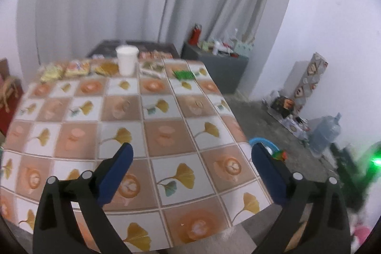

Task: Collect trash

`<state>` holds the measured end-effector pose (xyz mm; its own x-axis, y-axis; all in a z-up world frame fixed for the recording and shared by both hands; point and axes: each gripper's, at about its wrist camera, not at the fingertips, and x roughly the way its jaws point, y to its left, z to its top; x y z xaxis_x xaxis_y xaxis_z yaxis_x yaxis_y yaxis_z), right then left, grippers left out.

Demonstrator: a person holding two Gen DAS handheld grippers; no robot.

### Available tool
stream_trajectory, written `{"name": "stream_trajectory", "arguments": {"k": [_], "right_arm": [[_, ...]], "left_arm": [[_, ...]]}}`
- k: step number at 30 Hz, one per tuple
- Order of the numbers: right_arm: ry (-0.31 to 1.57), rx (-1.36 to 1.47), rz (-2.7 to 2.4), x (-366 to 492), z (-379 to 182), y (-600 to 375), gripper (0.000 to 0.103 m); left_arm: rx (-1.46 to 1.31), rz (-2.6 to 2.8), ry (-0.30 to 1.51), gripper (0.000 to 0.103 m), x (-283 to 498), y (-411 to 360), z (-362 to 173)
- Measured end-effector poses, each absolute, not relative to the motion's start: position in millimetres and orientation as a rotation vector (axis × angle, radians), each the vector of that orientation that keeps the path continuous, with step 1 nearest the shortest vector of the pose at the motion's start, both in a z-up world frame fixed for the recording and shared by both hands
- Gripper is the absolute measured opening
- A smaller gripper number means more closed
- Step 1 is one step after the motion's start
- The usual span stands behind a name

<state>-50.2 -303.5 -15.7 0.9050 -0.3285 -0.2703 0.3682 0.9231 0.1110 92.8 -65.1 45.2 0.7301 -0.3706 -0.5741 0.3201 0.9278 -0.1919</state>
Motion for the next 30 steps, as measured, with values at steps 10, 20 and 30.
{"name": "stream_trajectory", "arguments": {"k": [10,20,30], "right_arm": [[0.573,0.102,-0.216,-22.6,-26.3,-200.1,0.095],[0.834,0.129,-0.251,-34.2,-69.1,-176.2,0.095],[0.803,0.105,-0.325,-39.3,-64.2,-190.7,0.095]], "left_arm": [[0.086,-0.173,0.764,0.098,54.8,-65.2,4.7],[0.038,-0.059,0.882,0.098,52.8,-39.7,-24.3],[0.053,-0.01,0.883,0.098,53.3,-36.1,-22.3]]}}
